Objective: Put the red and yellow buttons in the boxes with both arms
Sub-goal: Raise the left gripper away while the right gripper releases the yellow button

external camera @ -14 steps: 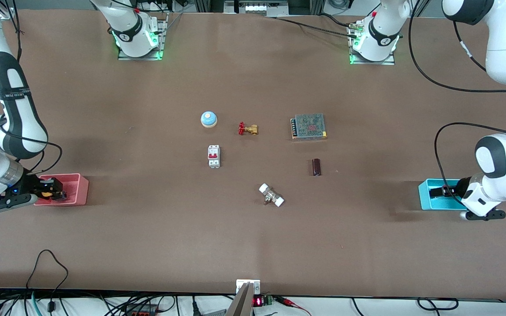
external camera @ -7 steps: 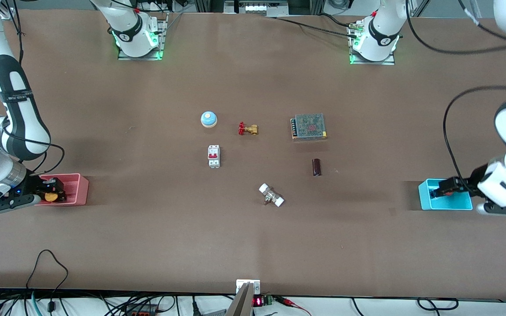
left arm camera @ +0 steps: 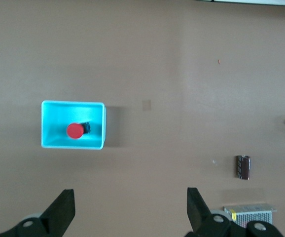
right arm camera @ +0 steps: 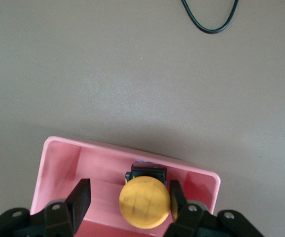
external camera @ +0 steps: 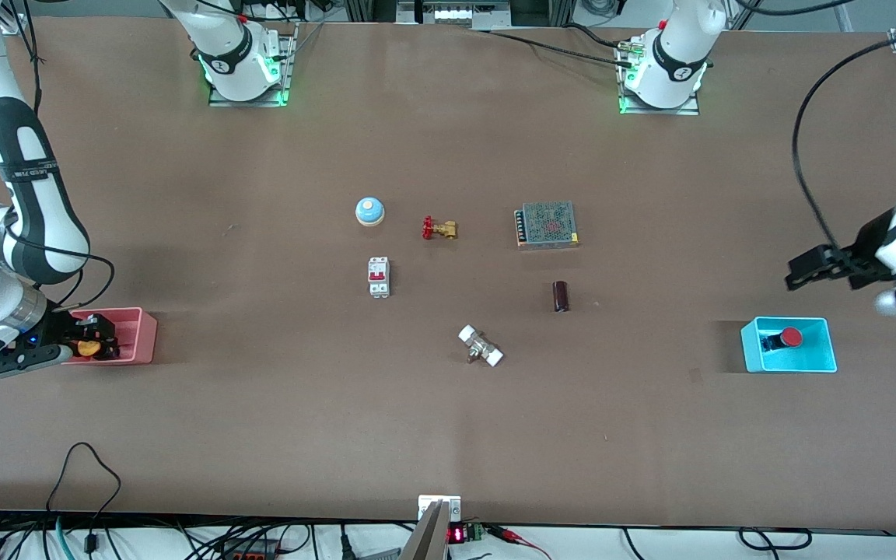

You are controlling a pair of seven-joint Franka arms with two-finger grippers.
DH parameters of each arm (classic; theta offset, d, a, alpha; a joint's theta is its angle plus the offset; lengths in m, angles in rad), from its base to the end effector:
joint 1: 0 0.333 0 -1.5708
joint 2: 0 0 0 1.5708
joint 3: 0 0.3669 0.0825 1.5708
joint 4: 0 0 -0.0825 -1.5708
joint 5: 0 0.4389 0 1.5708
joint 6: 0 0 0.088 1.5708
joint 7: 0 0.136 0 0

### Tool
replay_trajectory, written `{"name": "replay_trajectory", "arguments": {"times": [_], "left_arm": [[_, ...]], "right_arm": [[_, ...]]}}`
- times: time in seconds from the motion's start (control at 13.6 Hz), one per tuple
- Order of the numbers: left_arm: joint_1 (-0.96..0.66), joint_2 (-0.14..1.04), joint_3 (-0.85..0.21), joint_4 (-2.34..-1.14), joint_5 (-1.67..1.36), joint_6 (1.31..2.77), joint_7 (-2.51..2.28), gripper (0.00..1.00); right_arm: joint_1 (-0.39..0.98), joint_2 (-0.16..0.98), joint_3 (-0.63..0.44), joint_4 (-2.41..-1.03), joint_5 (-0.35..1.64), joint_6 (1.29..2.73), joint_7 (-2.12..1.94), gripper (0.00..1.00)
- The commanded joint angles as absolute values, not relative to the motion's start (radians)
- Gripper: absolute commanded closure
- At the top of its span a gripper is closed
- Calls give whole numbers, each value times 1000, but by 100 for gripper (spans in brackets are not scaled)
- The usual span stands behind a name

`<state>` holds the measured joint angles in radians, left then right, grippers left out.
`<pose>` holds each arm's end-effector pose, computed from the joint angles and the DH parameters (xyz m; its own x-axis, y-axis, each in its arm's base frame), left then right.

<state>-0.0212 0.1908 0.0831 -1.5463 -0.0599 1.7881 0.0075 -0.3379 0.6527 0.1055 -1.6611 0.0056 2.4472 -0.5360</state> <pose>0.6912 0.0315 0.5555 0.9966 0.0649 0.0518 0.0627 -0.9971 0.0429 0.7501 -0.1869 0.2175 0.9516 0.2679 0.1509 0.2694 -0.9630 0.0105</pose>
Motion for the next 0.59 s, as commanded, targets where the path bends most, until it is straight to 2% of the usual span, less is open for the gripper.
{"name": "replay_trajectory", "arguments": {"times": [0.0, 0.51], "left_arm": [[90, 160, -17, -1578, -68, 1776, -14, 0], [90, 127, -44, -1577, -60, 1715, -64, 0]], "right_arm": [[-345, 661, 115, -1649, 17, 2457, -565, 23], [-347, 676, 115, -1652, -32, 2490, -568, 15]]}}
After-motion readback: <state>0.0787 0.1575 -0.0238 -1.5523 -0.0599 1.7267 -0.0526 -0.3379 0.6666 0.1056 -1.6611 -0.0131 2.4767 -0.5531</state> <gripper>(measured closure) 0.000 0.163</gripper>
